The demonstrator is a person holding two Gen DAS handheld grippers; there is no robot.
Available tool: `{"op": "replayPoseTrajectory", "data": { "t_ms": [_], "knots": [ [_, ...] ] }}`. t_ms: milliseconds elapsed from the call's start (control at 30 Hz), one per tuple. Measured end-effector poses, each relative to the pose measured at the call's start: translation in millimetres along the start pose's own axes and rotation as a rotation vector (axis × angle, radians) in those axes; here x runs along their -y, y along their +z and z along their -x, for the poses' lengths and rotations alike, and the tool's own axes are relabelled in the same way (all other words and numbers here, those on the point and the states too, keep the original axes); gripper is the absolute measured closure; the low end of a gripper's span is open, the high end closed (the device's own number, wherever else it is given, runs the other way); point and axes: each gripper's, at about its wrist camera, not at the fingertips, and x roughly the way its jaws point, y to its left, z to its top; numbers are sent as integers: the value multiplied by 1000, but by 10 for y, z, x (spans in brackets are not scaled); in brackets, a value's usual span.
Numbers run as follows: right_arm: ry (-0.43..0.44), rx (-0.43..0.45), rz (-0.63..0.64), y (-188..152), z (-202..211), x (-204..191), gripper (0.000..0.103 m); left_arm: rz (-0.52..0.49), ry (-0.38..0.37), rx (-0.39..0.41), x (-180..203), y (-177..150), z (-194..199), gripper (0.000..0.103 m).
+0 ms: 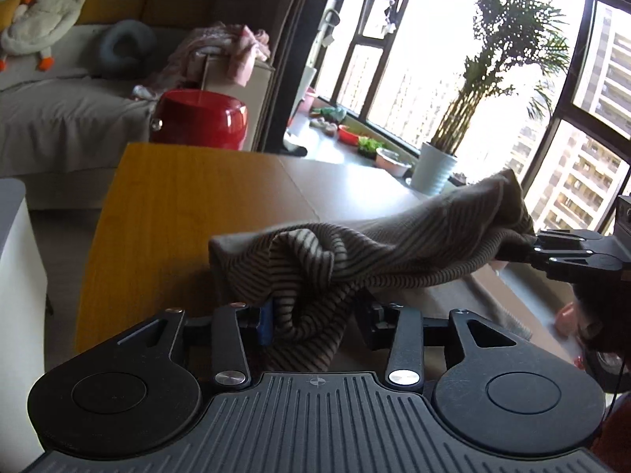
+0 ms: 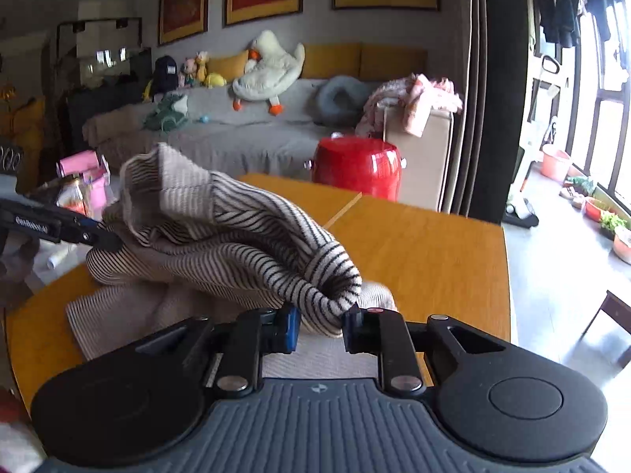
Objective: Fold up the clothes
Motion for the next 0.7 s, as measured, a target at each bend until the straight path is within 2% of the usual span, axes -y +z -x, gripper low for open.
{"op": "replayPoseTrajectory", "data": {
  "t_ms": [67, 133, 167, 233, 333, 433, 500, 533, 600, 700],
  "knots": [
    [7, -59, -16, -223, 75, 4, 79, 6, -7, -36, -57, -115, 30, 46],
    [23, -80, -70, -358, 187, 86, 72, 14, -15, -53, -112, -196, 106, 38],
    [31, -82, -112, -409, 247, 154, 68, 23, -24, -48, -134, -195, 154, 34],
    [30, -63, -183, -449, 362, 275, 53, 63, -61, -10, -199, -161, 283, 19],
    [23, -23, -266, -438, 464, 410, 49, 134, -112, 49, -265, -58, 387, 8],
    [43, 15, -343, -386, 424, 481, 46, 208, -129, 49, -315, 20, 335, 7],
    [69, 23, -383, -346, 335, 463, 46, 256, -125, -11, -329, 9, 184, 7],
    [72, 29, -380, -329, 295, 418, 46, 266, -117, -47, -325, -25, 113, 7],
    [49, 51, -268, -252, 252, 195, 46, 277, -104, -77, -336, -72, 44, 7],
    [68, 89, 16, 19, 149, -315, 44, 292, -82, -79, -380, -115, 23, 7]
  ]
}}
